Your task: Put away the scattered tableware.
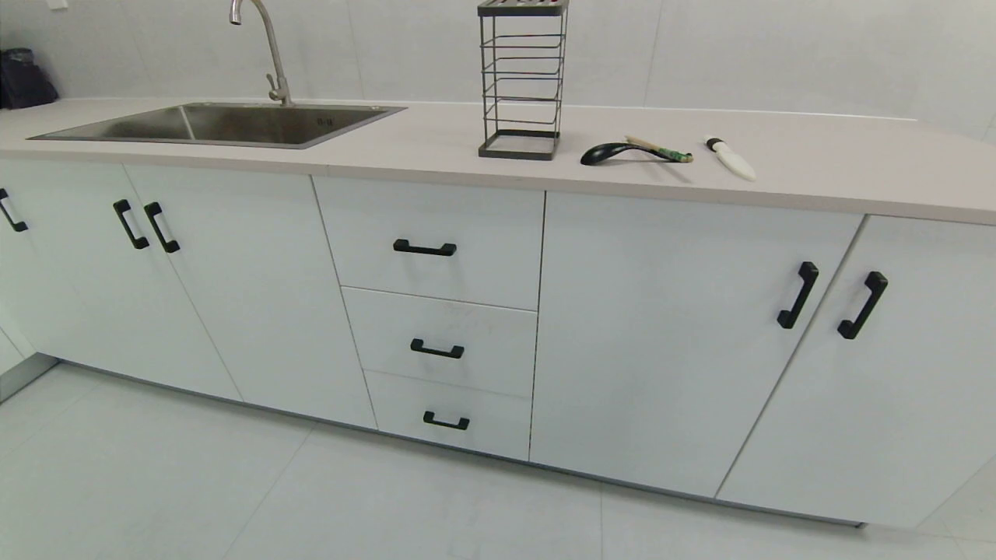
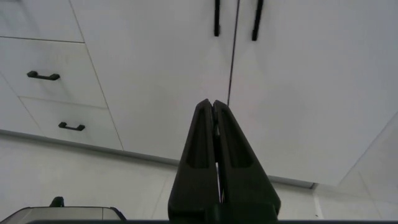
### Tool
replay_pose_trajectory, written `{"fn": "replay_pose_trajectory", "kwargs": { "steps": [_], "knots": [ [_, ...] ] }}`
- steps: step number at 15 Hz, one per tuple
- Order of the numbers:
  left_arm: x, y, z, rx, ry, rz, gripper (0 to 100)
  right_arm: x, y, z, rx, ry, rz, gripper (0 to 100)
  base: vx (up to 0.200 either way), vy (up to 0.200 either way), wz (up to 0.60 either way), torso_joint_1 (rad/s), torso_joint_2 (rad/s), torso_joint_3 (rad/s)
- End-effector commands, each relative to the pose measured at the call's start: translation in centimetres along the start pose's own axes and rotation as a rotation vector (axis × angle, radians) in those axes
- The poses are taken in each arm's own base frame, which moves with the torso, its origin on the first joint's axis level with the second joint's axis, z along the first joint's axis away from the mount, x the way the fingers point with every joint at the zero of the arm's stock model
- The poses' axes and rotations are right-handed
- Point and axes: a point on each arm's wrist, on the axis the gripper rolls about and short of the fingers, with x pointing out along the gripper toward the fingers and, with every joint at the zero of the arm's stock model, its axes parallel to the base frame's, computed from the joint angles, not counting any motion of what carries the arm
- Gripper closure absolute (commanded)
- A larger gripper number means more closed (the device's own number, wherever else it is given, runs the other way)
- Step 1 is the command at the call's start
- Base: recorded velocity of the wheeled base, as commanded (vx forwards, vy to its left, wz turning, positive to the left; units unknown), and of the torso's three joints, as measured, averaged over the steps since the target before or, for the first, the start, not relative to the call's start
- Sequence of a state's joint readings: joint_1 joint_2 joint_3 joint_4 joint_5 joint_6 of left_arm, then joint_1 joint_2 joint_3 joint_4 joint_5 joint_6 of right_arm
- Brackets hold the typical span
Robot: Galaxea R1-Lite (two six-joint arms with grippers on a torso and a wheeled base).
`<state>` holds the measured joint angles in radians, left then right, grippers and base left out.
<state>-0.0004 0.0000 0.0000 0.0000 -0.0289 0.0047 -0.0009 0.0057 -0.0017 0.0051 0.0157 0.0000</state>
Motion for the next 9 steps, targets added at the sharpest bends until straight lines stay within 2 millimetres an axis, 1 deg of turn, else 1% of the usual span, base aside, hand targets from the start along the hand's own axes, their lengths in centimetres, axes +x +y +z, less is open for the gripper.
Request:
{"fn": "replay_pose_trajectory", "kwargs": {
  "steps": [1, 3, 7, 9],
  "knots": [
    [0.01, 0.0, 0.0, 0.0, 0.002, 0.0, 0, 0.03, 0.0, -0.01, 0.0, 0.005, 0.0, 100, 0.2, 0.0, 0.0, 0.007, 0.01, 0.002],
    [0.0, 0.0, 0.0, 0.0, 0.0, 0.002, 0, 0.03, 0.0, -0.01, 0.0, 0.005, 0.0, 100, 0.2, 0.0, 0.0, 0.002, 0.0, -0.002],
    [0.0, 0.0, 0.0, 0.0, 0.0, 0.0, 0, 0.03, 0.0, -0.01, 0.0, 0.005, 0.0, 100, 0.0, 0.0, 0.0, 0.0, 0.0, 0.0],
    [0.0, 0.0, 0.0, 0.001, 0.0, 0.002, 0, 0.03, 0.0, -0.01, 0.002, 0.005, -0.001, 100, 0.0, 0.2, 0.0, -0.007, 0.0, 0.002]
  ]
}}
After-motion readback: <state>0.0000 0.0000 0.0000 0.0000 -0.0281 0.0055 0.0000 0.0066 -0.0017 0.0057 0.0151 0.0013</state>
